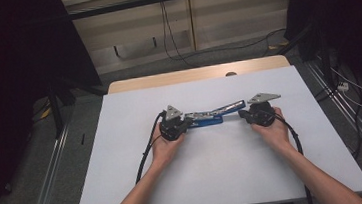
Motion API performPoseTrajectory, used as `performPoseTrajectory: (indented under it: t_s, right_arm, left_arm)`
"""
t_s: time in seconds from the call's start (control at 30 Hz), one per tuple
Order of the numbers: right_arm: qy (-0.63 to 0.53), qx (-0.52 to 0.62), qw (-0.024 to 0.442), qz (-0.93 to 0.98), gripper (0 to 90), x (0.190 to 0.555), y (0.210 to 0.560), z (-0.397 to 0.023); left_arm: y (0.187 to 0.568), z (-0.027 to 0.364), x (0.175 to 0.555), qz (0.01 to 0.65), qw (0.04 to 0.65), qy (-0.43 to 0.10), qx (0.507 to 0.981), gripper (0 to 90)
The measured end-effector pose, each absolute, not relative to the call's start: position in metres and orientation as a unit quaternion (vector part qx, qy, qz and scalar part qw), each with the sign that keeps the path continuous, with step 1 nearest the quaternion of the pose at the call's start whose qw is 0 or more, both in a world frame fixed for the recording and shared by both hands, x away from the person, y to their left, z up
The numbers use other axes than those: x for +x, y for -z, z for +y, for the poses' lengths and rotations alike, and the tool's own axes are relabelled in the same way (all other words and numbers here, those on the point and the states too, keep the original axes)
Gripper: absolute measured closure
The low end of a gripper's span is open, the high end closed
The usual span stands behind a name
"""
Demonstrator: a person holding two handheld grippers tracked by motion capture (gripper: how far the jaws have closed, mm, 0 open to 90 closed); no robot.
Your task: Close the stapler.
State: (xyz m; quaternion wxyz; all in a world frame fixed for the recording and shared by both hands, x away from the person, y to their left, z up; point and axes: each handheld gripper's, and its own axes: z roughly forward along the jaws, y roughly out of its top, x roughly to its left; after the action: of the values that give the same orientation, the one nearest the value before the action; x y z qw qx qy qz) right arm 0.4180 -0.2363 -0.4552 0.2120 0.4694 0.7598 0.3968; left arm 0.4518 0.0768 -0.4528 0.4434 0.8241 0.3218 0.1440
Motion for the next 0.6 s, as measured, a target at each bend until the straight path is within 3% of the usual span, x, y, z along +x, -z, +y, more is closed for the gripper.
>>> performPoseTrajectory:
  t_s: [0.6]
  right_arm:
    - [-0.416, 0.468, 0.205, 0.753, 88.1, 0.4161, 0.4531, -0.2355]
  left_arm:
    - [0.4528, 0.0767, 0.4487, 0.321, 0.441, -0.156, 0.823, 89.0]
